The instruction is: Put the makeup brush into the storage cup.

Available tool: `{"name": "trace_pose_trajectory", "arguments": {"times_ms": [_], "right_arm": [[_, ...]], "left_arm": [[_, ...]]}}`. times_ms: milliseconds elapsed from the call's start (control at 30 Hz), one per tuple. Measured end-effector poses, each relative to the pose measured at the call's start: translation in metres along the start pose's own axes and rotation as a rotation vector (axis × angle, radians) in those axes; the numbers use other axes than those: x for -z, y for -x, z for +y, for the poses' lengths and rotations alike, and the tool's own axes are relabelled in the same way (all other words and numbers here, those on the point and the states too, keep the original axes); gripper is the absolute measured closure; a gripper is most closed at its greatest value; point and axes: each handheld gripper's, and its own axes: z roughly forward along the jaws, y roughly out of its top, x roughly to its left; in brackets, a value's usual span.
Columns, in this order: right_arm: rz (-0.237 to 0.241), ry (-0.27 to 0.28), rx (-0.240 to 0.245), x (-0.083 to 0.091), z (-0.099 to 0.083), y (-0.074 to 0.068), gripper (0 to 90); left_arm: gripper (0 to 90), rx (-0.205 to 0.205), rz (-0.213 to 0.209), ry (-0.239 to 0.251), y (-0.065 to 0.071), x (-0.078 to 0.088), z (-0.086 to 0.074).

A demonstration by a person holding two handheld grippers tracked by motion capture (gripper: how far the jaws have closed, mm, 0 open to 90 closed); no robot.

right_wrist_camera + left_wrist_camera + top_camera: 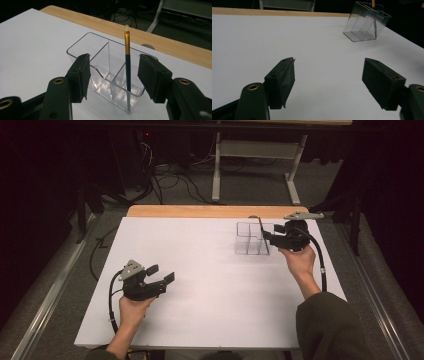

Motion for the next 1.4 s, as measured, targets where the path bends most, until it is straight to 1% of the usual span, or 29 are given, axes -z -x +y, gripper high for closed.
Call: {"name": "trace_pose_trajectory", "arguments": {"times_ms": [200,300,367,433,467,500,733,767,1133,1233,1400], "right_arm": [[0.008,0.005,-0.001,0.006,-0.001,-0.001,44.5],[0.014,0.012,0.004,0.009,-0.001,-0.003,44.3],[0.018,0.016,0.016,0.01,-0.002,-0.003,44.2],[0.019,0.017,0.005,0.011,-0.003,-0.004,44.2],[0.019,0.018,0.015,0.012,-0.004,-0.004,44.1],[0.02,0.017,0.005,0.013,-0.005,-0.005,44.1],[0.027,0.03,0.015,0.019,-0.008,-0.005,43.8],[0.029,0.028,0.006,0.02,-0.009,-0.006,43.7],[0.044,0.035,0.018,0.029,-0.015,-0.008,43.2],[0.047,0.031,0.009,0.032,-0.017,-0.008,43.2],[0.052,0.039,0.009,0.039,-0.021,-0.007,43.0]], "left_arm": [[26.8,-0.001,0.001,0.0,0.001,-0.001,0.0],[26.7,-0.004,0.001,-0.003,0.001,-0.001,0.0],[26.8,-0.002,0.0,-0.001,0.001,0.0,0.0],[26.7,-0.001,0.0,-0.001,0.0,-0.001,0.0],[26.7,-0.001,0.0,-0.003,0.001,0.0,0.0],[26.7,-0.002,0.0,-0.002,0.001,0.0,0.0],[26.8,-0.003,-0.001,-0.004,0.001,-0.001,0.0],[26.8,-0.002,-0.001,-0.003,0.001,-0.001,0.0],[26.7,-0.003,-0.01,-0.003,0.001,-0.001,0.0],[26.6,-0.004,-0.014,-0.004,0.001,-0.001,0.0],[26.6,-0.004,-0.016,-0.003,0.002,-0.002,0.0]]}}
